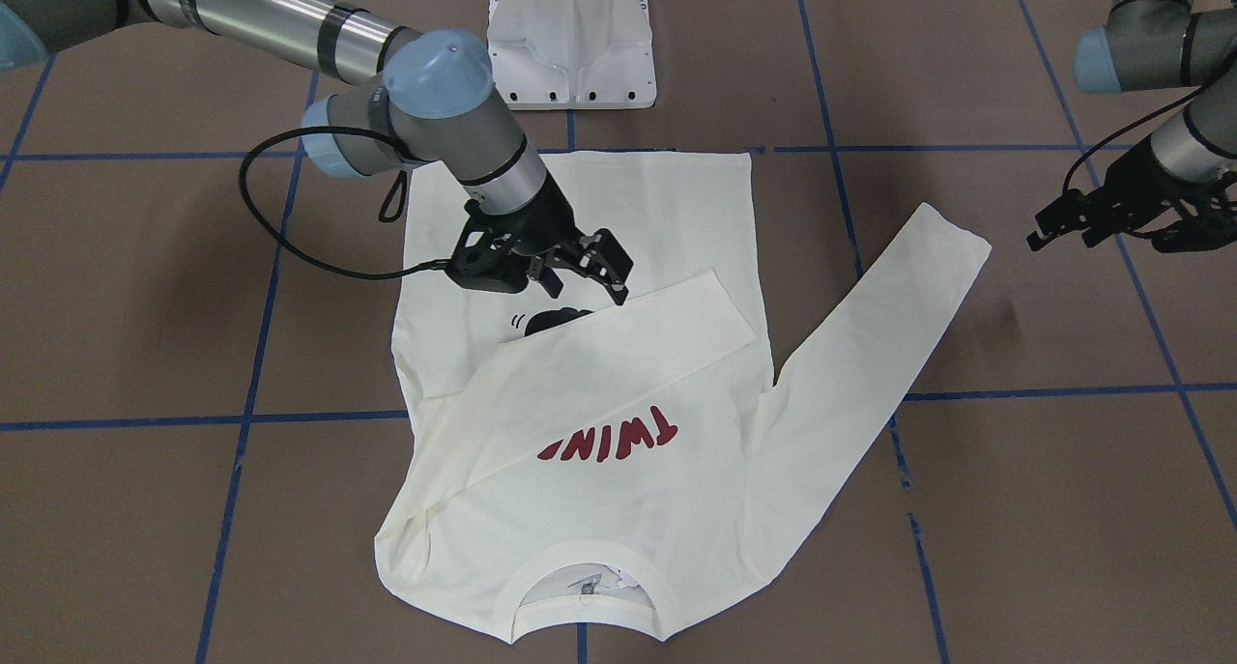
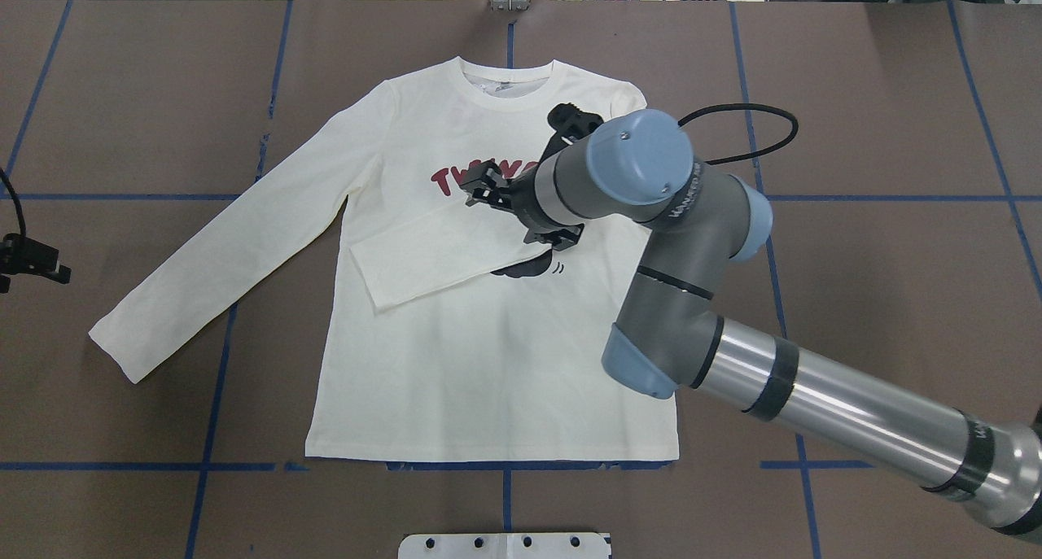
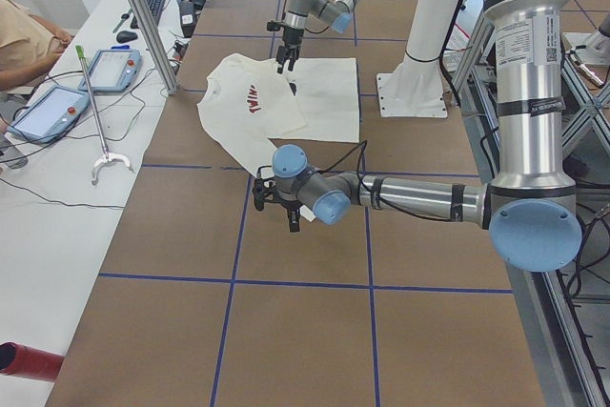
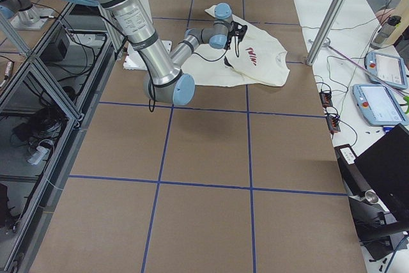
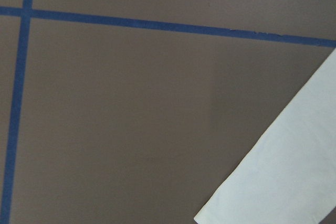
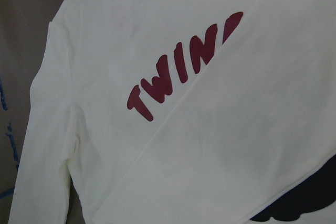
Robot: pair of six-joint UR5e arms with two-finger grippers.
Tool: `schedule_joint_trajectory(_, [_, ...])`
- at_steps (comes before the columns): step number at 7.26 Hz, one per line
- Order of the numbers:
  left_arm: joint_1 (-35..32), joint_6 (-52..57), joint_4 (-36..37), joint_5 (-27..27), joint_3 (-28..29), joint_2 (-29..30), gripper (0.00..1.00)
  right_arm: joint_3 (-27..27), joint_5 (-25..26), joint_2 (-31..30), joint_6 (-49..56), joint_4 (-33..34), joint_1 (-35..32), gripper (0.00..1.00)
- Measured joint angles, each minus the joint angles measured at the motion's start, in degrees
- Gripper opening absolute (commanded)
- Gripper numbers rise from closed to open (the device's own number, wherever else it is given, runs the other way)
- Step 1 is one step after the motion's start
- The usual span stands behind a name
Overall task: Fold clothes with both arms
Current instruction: 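Grasp the sleeve cuff with the right gripper and fold it across the chest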
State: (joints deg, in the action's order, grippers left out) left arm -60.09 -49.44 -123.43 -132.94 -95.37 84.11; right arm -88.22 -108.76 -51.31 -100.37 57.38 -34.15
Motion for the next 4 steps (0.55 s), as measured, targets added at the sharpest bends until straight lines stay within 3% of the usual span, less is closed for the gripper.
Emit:
schedule_joint_trajectory(2, [4.8, -3.8, -0.6, 2.1, 1.7, 1.3, 0.82, -5.3, -6.3, -6.0, 1.7, 0.0, -4.2, 1.00])
schedule_joint_trajectory(4, [7.1, -7.1, -0.6, 3.0, 1.6, 1.6, 0.73, -6.3, -7.2, -7.2, 2.1, -0.1, -4.6, 1.00])
